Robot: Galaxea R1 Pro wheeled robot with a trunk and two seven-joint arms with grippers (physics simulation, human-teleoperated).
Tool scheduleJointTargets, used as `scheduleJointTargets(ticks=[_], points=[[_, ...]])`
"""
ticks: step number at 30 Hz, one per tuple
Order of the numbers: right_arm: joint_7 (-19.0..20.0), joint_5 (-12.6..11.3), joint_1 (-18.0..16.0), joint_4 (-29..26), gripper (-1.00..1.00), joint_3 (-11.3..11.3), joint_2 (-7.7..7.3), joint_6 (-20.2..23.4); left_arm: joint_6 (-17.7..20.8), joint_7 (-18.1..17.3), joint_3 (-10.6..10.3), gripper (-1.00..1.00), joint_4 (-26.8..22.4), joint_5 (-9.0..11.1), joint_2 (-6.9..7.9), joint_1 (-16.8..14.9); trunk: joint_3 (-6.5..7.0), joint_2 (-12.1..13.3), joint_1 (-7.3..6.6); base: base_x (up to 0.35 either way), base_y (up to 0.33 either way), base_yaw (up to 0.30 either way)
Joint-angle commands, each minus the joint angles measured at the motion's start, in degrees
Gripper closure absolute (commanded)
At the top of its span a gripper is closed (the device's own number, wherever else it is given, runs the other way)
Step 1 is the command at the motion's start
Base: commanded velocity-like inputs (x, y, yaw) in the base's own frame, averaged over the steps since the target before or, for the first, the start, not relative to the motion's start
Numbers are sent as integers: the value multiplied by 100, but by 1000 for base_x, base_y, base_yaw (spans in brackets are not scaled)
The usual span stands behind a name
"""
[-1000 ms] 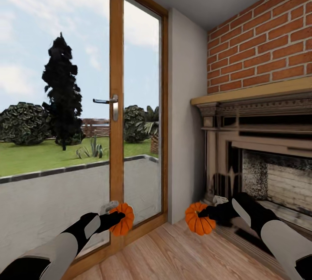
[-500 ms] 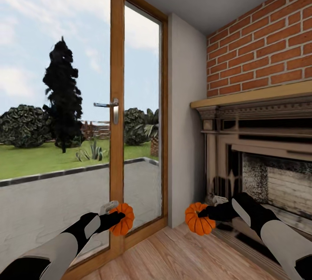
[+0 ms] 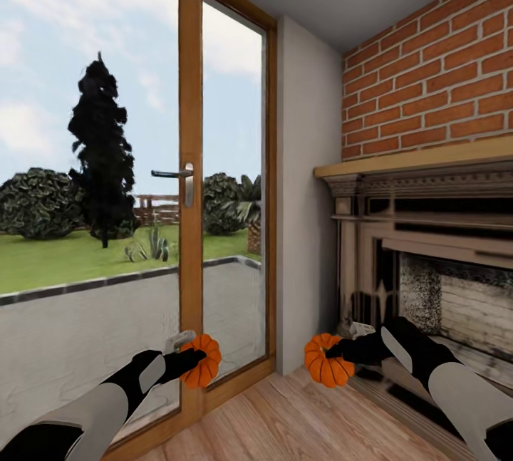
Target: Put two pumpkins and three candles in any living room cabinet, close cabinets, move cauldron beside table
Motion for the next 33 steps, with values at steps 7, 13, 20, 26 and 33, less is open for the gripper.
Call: scheduleJointTargets(ticks=[7,13,20,26,33], points=[[24,11,-5,-5,100,27,-5,10,21,1,-50,100,1,43,3,-2,54,277,-156,0,0,0],[24,9,-5,-5,100,27,-5,10,21,1,-50,100,1,43,2,-2,107,518,-287,0,0,0],[24,9,-5,-5,100,27,-5,10,21,1,-50,100,1,41,2,-2,169,799,-441,0,0,0],[24,9,-5,-5,100,27,-5,10,21,1,-50,100,38,37,2,-2,222,1039,-573,0,0,0],[24,9,-5,-5,100,27,-5,10,21,1,-50,100,134,34,2,-2,284,1320,-727,0,0,0]])
